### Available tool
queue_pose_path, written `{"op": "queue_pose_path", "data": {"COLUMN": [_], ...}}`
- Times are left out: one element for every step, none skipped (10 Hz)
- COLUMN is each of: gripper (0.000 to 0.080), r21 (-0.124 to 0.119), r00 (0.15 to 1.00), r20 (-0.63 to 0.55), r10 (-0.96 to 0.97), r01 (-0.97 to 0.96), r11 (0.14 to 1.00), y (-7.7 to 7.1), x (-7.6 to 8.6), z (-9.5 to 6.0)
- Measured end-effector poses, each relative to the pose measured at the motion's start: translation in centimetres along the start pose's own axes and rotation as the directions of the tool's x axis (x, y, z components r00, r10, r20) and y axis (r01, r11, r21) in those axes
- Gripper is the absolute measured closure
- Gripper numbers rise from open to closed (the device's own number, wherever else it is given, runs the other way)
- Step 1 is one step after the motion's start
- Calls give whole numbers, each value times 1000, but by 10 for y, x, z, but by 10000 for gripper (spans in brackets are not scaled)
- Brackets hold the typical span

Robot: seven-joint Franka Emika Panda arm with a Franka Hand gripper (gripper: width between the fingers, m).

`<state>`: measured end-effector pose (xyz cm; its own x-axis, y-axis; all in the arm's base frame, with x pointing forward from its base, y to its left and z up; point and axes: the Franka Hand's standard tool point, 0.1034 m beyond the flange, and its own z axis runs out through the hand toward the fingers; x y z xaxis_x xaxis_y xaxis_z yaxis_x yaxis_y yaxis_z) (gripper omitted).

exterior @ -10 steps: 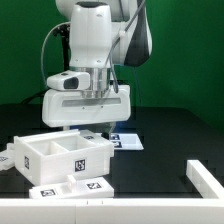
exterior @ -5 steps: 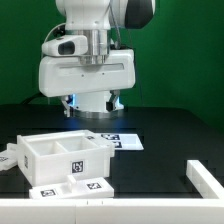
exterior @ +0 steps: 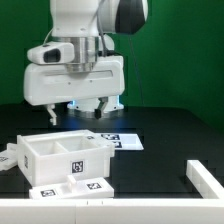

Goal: Assemble cabinet

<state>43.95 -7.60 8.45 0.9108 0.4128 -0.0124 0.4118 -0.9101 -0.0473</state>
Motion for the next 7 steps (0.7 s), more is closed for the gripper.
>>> {"op": "queue_pose_path", "data": {"gripper": [2,2,2,2,2,2,2], "r21": [10,9,5,7,7,9,7], "r00": [1000,1000,1000,1000,1000,1000,1000], "r20": [8,3,-1,1,1,0,-3], "r10": [-9,-14,-14,-13,-13,-25,-13], "r01": [8,14,14,13,13,25,13], "r11": [1000,1000,1000,1000,1000,1000,1000], "y": [22,31,31,30,31,37,57], "x": [17,33,34,33,33,31,29], "z": [-10,-18,-17,-16,-16,-14,-12]}}
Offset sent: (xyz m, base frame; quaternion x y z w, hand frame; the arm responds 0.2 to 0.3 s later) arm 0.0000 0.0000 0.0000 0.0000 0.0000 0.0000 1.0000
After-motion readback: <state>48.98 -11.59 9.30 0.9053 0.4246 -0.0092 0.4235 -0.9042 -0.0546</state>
